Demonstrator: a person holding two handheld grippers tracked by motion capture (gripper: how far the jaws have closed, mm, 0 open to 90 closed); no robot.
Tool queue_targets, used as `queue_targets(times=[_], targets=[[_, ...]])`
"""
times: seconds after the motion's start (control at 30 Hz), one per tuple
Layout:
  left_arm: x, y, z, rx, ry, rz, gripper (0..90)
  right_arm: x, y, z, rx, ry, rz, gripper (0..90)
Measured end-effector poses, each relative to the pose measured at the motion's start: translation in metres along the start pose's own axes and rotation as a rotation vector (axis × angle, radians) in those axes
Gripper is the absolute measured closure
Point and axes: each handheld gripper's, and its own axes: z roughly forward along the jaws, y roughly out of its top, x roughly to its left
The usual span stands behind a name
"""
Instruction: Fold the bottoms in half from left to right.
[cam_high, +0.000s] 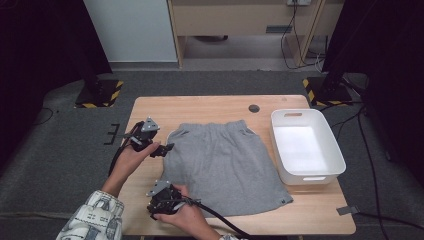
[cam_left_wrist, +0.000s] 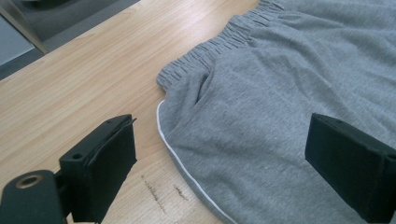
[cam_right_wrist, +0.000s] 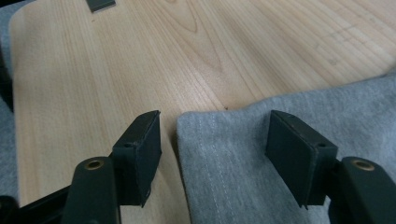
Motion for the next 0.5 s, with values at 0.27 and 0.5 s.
queue_targets(times=[0.27, 0.5], targets=[[-0.002, -0.002, 0.003, 0.002, -0.002, -0.002, 8.0, -0.001, 0.002, -0.001, 0.003, -0.04, 0.003, 55.7], [-0.003, -0.002, 0.005, 0.001, -0.004, -0.001, 8.1, -0.009, 0.001, -0.004, 0.005, -0.031, 0.015, 82.1]])
